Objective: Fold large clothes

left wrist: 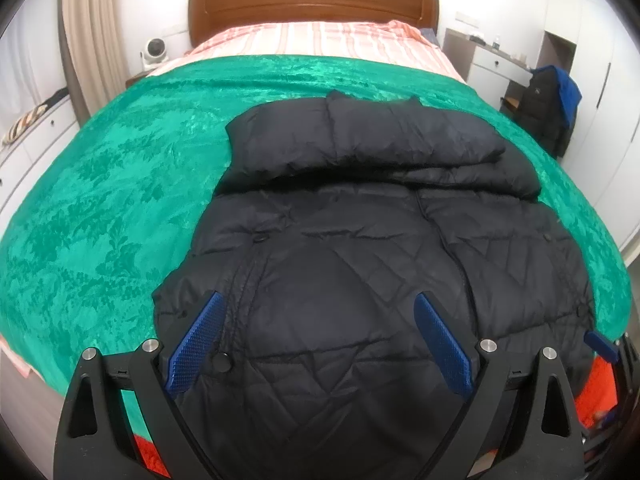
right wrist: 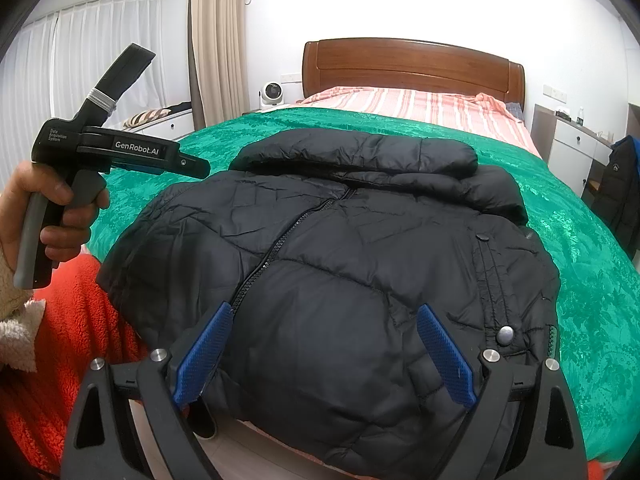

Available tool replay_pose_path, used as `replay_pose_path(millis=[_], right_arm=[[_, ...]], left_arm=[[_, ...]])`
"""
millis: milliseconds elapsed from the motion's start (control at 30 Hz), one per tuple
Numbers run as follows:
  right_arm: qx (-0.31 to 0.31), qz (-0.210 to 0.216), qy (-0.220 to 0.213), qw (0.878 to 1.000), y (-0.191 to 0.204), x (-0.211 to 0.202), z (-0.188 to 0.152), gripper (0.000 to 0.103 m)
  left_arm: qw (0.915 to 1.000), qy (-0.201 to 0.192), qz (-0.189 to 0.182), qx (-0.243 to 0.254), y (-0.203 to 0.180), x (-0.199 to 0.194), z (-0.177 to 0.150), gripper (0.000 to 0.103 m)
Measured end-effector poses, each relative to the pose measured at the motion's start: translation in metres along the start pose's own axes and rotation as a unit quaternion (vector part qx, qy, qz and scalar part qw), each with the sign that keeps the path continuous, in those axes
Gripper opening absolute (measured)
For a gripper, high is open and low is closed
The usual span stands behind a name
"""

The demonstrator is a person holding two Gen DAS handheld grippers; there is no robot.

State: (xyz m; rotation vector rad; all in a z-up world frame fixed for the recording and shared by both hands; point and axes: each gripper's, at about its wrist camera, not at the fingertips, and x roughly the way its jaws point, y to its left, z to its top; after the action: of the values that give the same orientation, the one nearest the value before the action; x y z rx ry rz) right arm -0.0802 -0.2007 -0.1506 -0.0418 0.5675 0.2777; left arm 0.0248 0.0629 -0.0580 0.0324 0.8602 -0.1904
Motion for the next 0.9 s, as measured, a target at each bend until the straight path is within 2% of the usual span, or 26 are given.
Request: replay_pose_path(millis=[900], right_arm=[[0.0,0.0,0.0,1.0,-0.0002,0.0001,-0.0003,0.093]], left_arm=[[1.0,0.001,0.001,-0.002,-0.0016,0.0004,-0.001,0.096]])
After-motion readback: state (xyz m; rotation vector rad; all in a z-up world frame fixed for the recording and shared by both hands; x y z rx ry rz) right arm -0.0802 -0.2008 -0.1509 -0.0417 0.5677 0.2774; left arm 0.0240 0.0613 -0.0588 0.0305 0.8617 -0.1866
